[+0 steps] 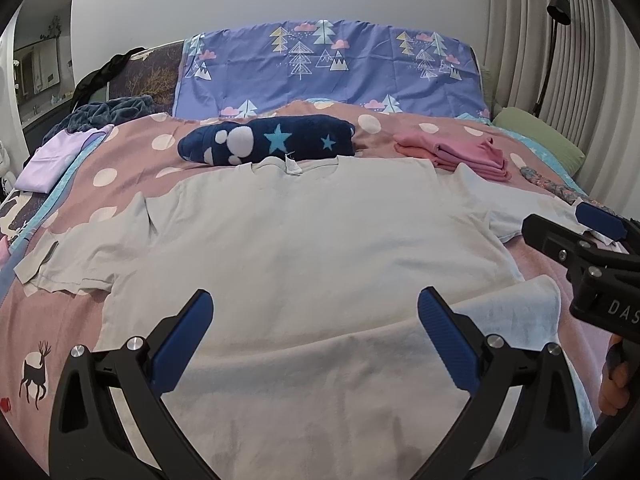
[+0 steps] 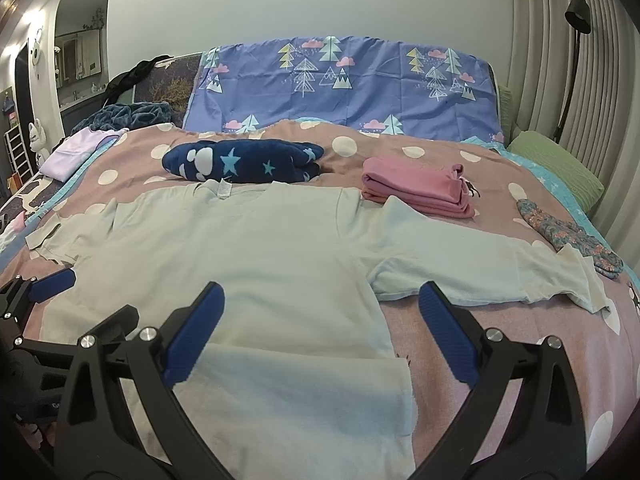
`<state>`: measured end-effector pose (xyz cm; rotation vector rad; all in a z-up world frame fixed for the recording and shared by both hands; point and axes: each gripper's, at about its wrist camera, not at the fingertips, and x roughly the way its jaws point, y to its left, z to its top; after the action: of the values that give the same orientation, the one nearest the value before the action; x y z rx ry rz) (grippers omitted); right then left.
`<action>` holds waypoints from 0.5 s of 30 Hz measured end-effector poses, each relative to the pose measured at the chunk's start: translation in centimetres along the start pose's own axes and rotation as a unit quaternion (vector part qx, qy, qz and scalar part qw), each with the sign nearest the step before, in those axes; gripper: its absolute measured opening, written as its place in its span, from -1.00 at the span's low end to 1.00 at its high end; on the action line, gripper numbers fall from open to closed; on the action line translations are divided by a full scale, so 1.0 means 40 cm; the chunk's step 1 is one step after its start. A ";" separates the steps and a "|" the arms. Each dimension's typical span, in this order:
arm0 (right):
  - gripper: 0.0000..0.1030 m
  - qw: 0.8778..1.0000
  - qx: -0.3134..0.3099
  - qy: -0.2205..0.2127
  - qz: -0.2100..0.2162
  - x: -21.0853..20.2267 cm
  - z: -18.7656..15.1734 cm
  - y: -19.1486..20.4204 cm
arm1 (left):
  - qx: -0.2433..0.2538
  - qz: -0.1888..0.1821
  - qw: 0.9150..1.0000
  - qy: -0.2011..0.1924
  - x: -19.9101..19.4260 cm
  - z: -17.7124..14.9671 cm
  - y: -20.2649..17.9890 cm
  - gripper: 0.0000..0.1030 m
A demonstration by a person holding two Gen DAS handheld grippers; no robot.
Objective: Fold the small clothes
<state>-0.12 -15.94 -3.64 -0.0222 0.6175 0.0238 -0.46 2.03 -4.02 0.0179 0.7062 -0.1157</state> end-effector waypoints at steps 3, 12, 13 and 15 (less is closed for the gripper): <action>0.92 1.000 0.000 0.000 0.000 0.000 0.000 0.000 | 0.000 -0.001 1.000 -0.001 0.001 0.000 0.002 0.92; 0.92 1.000 0.010 0.010 -0.005 0.023 -0.017 -0.016 | -0.063 -0.040 0.997 -0.015 0.009 0.001 0.080 0.62; 0.92 1.000 0.011 0.013 -0.005 0.027 -0.018 -0.017 | -0.067 -0.036 0.997 -0.016 0.010 0.004 0.094 0.56; 0.92 1.000 0.010 0.016 -0.005 0.034 -0.021 -0.016 | -0.080 -0.019 0.996 -0.018 0.010 0.009 0.138 0.41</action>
<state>0.50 -16.59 -5.10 -0.0057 0.6491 0.0069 0.69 7.43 -4.15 -0.1505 0.6783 -0.0945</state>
